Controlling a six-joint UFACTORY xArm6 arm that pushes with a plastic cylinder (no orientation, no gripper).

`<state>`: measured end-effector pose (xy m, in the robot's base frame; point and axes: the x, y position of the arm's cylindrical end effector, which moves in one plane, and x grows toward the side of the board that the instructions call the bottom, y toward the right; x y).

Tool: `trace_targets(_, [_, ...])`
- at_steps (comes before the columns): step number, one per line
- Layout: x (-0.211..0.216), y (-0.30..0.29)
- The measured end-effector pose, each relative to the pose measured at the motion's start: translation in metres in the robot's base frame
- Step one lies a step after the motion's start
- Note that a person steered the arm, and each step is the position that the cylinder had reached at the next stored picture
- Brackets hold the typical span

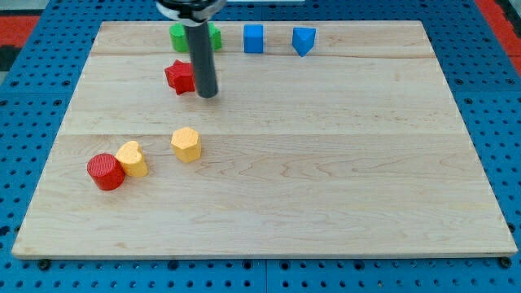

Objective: Move the red star to the top left

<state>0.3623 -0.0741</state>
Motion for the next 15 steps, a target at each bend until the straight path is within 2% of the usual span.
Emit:
trace_targets(1, [-0.013, -0.002])
trace_targets(2, [-0.02, -0.029])
trace_targets(4, [-0.02, -0.108])
trace_targets(7, [0.001, -0.142])
trace_targets(9, [-0.011, -0.15])
trace_targets(11, [-0.045, -0.15])
trace_targets(13, [-0.026, -0.143])
trace_targets(15, [-0.06, -0.138])
